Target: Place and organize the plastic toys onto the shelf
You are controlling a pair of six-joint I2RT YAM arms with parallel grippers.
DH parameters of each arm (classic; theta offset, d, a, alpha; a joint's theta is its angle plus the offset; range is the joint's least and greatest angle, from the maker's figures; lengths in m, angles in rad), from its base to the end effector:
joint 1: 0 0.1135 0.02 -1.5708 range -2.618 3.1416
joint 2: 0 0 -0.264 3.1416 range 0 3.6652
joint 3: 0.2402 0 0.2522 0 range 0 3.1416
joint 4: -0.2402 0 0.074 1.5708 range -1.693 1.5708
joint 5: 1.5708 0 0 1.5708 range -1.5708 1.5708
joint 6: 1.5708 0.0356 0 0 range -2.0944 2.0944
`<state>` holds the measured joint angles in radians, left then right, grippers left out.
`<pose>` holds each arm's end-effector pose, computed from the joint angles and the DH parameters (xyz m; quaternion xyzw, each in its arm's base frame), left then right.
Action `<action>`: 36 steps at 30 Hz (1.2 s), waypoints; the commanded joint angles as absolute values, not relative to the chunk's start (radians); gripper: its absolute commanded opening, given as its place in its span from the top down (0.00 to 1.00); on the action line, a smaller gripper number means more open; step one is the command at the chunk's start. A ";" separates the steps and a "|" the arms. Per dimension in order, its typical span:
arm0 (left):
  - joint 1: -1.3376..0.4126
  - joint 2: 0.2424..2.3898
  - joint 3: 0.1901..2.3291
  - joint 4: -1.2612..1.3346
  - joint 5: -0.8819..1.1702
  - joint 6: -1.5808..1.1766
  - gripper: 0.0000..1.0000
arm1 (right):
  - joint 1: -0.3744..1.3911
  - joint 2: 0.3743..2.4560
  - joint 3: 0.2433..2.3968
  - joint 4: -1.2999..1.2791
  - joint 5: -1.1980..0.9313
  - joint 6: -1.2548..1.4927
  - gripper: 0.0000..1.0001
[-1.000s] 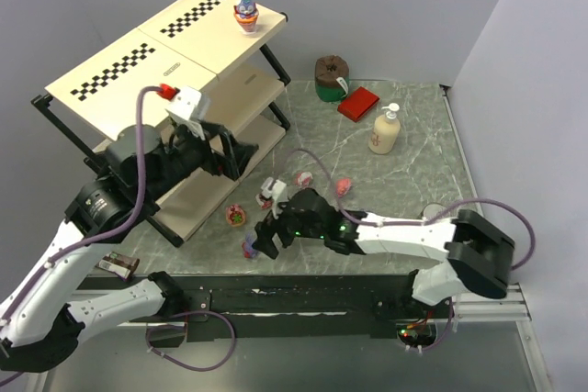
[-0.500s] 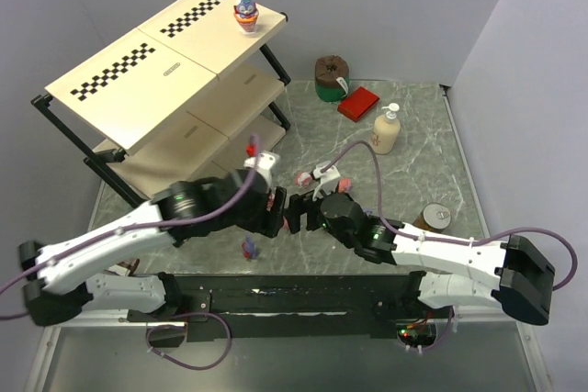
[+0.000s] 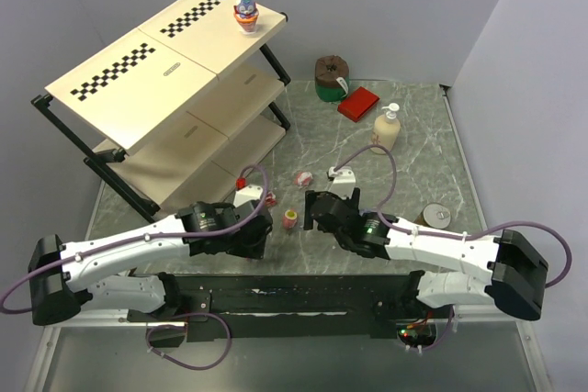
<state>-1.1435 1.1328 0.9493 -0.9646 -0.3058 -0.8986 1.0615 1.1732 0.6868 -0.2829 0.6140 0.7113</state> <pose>0.0943 -0.1813 0.2684 0.0863 0.9630 -0.0990 0.2353 0.1332 0.1964 0.2237 -0.0368 0.8848 0.1122 0.4507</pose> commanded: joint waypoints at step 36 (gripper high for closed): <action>-1.043 1.137 0.992 -0.842 -0.434 -0.759 0.99 | 1.058 1.135 0.795 -0.278 0.568 0.570 0.08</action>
